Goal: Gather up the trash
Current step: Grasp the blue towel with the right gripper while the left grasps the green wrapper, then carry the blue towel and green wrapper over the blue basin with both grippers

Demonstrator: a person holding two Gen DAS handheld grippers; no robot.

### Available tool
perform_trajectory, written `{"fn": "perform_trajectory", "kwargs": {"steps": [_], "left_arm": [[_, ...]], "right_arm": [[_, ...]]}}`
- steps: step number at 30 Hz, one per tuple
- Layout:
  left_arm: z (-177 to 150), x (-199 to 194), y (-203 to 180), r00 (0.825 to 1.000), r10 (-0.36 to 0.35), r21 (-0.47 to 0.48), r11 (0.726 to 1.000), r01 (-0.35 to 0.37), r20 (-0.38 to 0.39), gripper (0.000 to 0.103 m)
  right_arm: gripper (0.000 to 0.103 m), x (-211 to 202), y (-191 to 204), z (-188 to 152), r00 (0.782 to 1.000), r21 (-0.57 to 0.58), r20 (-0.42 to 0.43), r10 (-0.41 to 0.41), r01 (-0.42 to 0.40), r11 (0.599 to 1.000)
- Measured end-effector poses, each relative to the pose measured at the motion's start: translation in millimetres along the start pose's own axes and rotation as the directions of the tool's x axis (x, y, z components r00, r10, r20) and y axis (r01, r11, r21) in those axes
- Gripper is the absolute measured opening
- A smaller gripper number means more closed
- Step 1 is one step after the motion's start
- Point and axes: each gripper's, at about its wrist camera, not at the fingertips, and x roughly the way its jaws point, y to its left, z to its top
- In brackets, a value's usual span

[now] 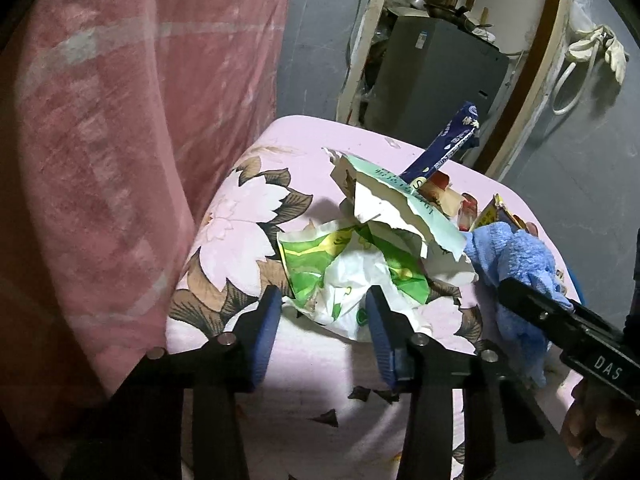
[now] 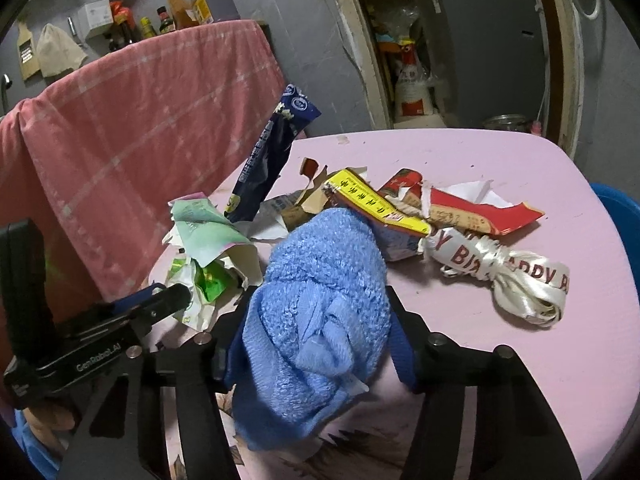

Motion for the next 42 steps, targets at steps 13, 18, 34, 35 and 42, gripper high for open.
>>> {"fn": "perform_trajectory", "kwargs": {"steps": [13,18,34,35,42], "left_arm": [[-8,-8,-22,0.999,-0.044,-0.004,0.999,0.044,0.016,0.003],[-25,-33,-30,0.996,-0.069,-0.037,0.997,0.071,0.053,0.002],[-68,-90,-87,0.977,-0.205,0.040,0.978,0.203,0.057,0.002],[-70,-91,-92,0.975,-0.216,0.049,0.976,0.213,0.051,0.002],[-64,-91,-123,0.961,-0.269,0.102,0.960,0.261,0.067,0.002]], "right_arm": [[0.043,-26,3,-20,0.998,0.031,0.044,0.054,-0.056,0.998],[0.043,-50,9,-33,0.994,0.009,0.089,0.061,-0.062,0.998],[0.043,-138,-10,-70,0.962,0.001,0.275,0.012,-0.012,1.000],[0.043,-142,-13,-72,0.960,0.002,0.281,0.002,-0.002,1.000],[0.043,-170,-31,-79,0.938,0.023,0.341,-0.064,0.060,0.998]]}}
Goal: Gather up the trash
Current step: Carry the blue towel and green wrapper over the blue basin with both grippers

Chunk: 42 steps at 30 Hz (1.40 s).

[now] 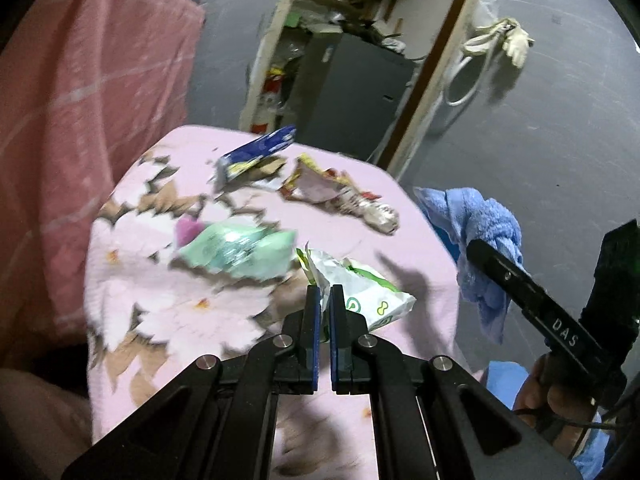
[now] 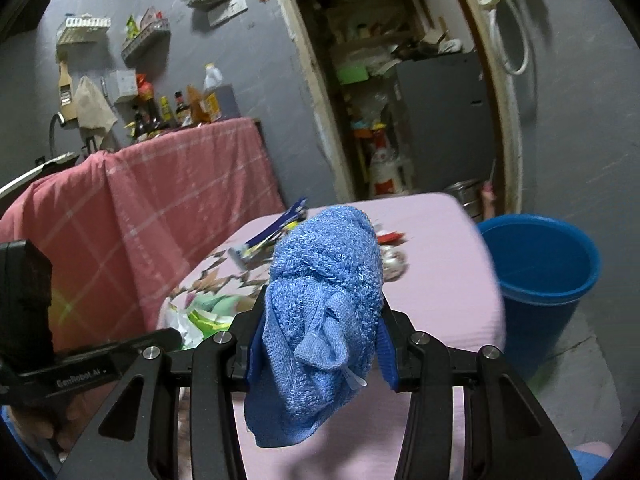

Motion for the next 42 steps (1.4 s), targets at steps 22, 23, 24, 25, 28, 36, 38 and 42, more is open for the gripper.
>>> {"fn": "perform_trajectory", "kwargs": {"steps": [22,23,24,25,28,36,38,42], "left_arm": [[104,170,-148,0.980,-0.159,0.252,0.960,0.126,0.116,0.002],[107,183,-154,0.983,-0.156,0.256,0.958,0.126,0.099,0.002],[109,193,-159,0.985,-0.151,0.262,0.957,0.123,0.088,0.002],[110,205,-165,0.987,-0.141,0.273,0.955,0.116,0.074,0.002],[113,241,-177,0.991,-0.132,0.267,0.956,0.124,0.012,0.002],[118,313,-193,0.992,-0.072,0.247,0.964,0.096,-0.104,0.002],[114,319,-193,0.991,-0.057,0.241,0.967,0.084,-0.117,0.002],[108,329,-183,0.987,-0.051,0.222,0.971,0.084,-0.152,0.005]], "right_arm": [[0.045,16,-158,43,0.917,0.113,0.199,-0.345,0.328,0.938],[0.045,20,-167,41,0.915,0.129,0.181,-0.362,0.343,0.931],[0.045,25,-177,39,0.914,0.149,0.166,-0.371,0.349,0.925],[0.046,28,-185,37,0.914,0.168,0.154,-0.376,0.351,0.921],[0.046,36,-206,30,0.915,0.218,0.112,-0.389,0.359,0.907],[0.048,57,-247,21,0.924,0.287,0.011,-0.382,0.363,0.886],[0.050,56,-253,18,0.925,0.302,-0.005,-0.380,0.364,0.881],[0.052,57,-262,17,0.926,0.318,-0.025,-0.377,0.365,0.875]]}}
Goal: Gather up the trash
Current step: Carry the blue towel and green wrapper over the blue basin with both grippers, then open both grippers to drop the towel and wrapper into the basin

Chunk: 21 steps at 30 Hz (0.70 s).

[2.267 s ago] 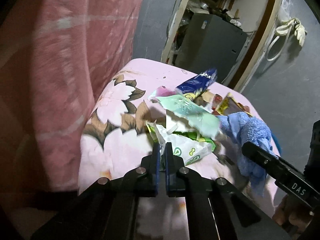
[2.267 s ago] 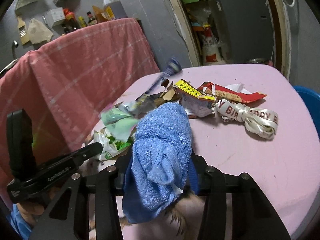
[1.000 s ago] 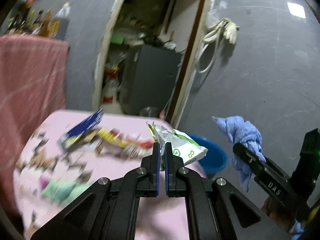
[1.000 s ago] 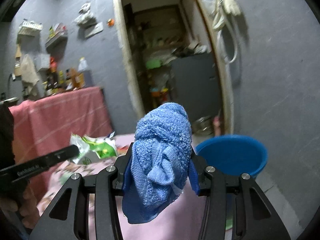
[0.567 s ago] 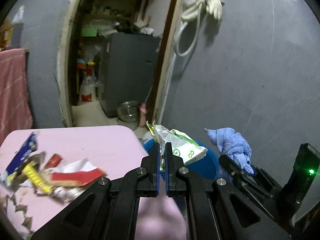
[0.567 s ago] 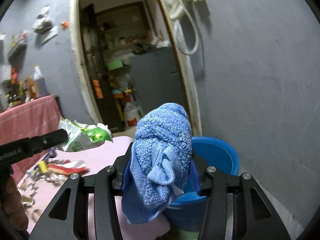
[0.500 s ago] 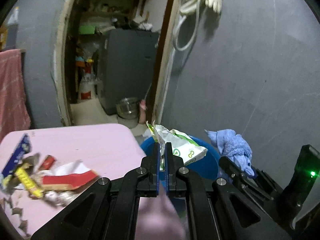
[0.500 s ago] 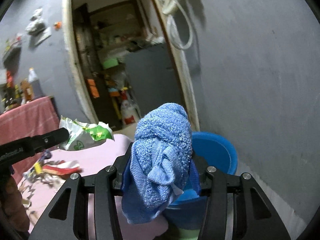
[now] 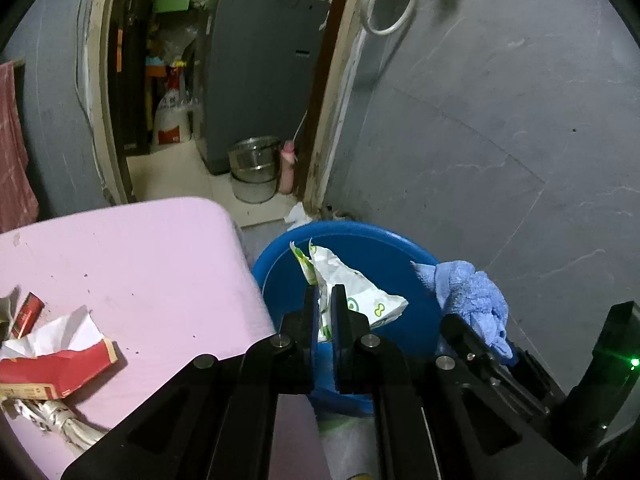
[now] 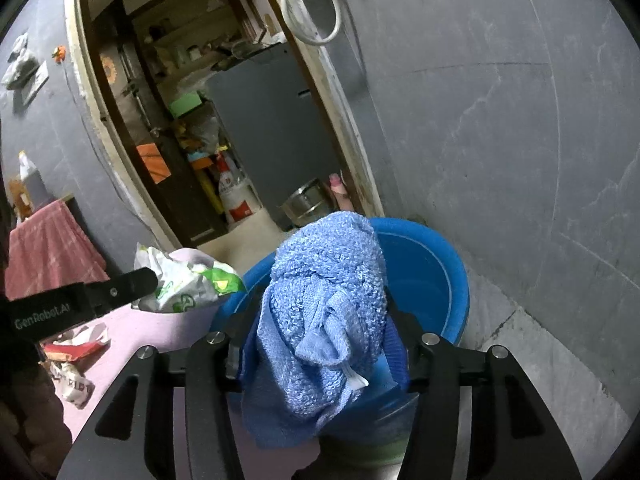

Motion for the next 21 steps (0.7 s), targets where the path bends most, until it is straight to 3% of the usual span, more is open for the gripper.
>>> {"fn": "perform_trajectory", "kwargs": {"steps": [7,10,15,21], "left_arm": [[-4,-1,10,0.999,-0.029,-0.050,0.998,0.027,-0.037,0.014],[-8,-13,8,0.999,-0.030,-0.045,0.999,0.029,-0.016,0.027],[-8,-42,10,0.997,-0.046,-0.045,0.998,0.049,0.057,0.032],[-13,-94,19,0.978,-0.031,-0.051,0.998,0.043,0.204,0.051]], "right_arm": [[0.055,-1,3,9,1.000,0.001,0.021,0.007,-0.007,1.000],[0.055,-5,6,12,0.999,-0.007,0.045,0.006,-0.006,1.000],[0.058,-20,11,17,0.995,-0.021,0.100,0.007,-0.005,1.000],[0.075,-63,29,22,0.973,-0.074,0.232,0.021,-0.004,0.997]]}}
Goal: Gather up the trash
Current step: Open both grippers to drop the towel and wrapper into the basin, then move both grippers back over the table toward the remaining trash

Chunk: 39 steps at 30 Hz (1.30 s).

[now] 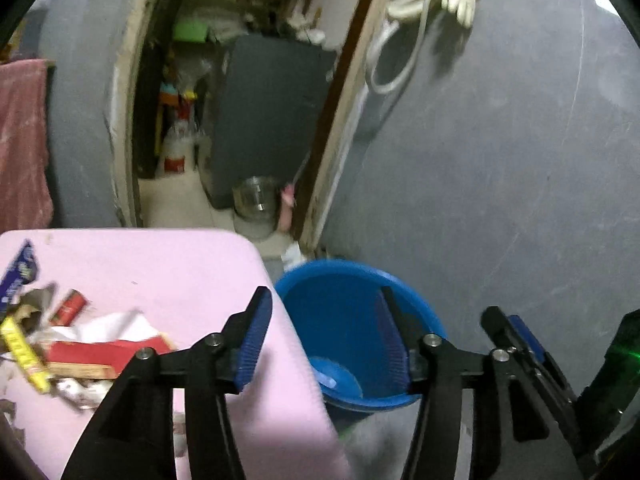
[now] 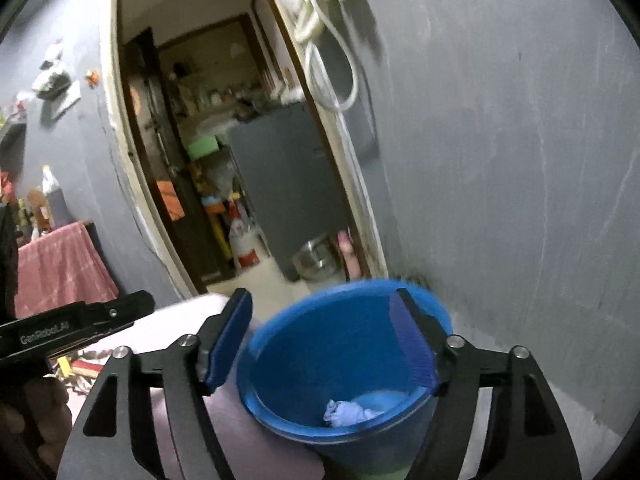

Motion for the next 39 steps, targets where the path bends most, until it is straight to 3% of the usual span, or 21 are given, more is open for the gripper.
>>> {"fn": "perform_trajectory", "kwargs": {"steps": [5,8,10,13,21,28,35,39], "left_arm": [[6,-48,12,0.995,0.035,-0.011,0.999,-0.034,0.096,0.065],[7,-78,20,0.987,0.068,-0.021,0.998,-0.066,0.147,0.080],[6,-99,27,0.978,0.093,-0.030,0.996,-0.089,0.187,0.080],[4,-127,38,0.966,0.151,-0.055,0.988,-0.142,0.209,0.094],[-18,-205,68,0.920,0.249,-0.118,0.968,-0.223,0.304,0.095],[-36,-251,91,0.881,0.339,-0.132,0.941,-0.312,0.330,0.096],[-67,-272,121,0.858,0.428,-0.156,0.904,-0.399,0.285,0.096],[-86,-274,140,0.859,0.459,-0.180,0.886,-0.426,0.228,0.096]], "right_arm": [[0.087,-35,24,13,0.995,-0.041,0.094,0.033,-0.029,0.999],[0.098,-53,41,16,0.990,-0.073,0.131,0.055,-0.045,0.996],[0.103,-62,52,19,0.987,-0.091,0.146,0.071,-0.058,0.994],[0.103,-77,69,21,0.981,-0.113,0.165,0.105,-0.087,0.990],[0.103,-105,112,23,0.966,-0.166,0.191,0.176,-0.145,0.975],[0.103,-119,149,14,0.955,-0.206,0.180,0.235,-0.197,0.959],[0.103,-122,179,-8,0.949,-0.256,0.146,0.280,-0.237,0.937],[0.103,-115,194,-23,0.953,-0.286,0.093,0.289,-0.252,0.925]]}}
